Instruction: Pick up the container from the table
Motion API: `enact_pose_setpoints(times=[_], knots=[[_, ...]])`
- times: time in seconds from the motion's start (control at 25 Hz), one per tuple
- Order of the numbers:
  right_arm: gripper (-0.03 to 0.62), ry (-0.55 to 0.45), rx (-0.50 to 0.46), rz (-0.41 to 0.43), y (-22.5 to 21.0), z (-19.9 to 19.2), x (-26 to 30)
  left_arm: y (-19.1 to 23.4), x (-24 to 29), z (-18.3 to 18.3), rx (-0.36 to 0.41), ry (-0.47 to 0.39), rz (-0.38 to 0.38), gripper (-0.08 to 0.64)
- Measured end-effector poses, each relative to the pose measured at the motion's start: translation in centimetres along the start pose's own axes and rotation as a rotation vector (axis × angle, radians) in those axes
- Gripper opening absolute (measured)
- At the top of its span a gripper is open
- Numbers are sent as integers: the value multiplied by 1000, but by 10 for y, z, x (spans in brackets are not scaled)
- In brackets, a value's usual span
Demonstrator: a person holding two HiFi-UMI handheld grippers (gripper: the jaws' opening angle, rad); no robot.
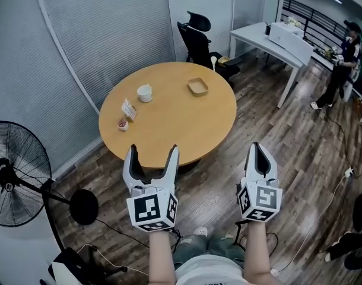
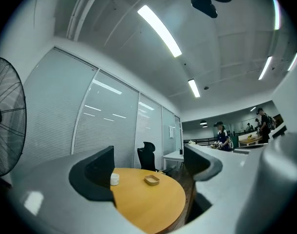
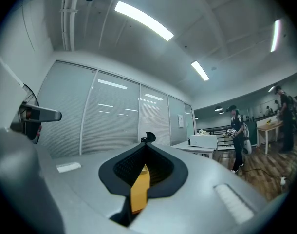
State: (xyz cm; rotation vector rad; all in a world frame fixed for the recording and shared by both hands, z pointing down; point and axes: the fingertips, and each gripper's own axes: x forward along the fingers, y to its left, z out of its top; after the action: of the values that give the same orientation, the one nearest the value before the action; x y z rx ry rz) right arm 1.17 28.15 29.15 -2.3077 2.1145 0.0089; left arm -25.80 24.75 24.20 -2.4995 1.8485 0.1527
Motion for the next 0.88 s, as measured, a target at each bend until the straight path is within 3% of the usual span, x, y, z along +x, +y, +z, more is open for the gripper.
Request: enact_pose_setpoints(times=[0.48, 0.88], knots=[[28, 31, -16, -11, 1, -13, 24, 3, 32, -23, -17, 34, -19, 437], [28, 30, -17, 18, -30, -22, 94, -9, 98, -46, -18, 61, 25, 437]])
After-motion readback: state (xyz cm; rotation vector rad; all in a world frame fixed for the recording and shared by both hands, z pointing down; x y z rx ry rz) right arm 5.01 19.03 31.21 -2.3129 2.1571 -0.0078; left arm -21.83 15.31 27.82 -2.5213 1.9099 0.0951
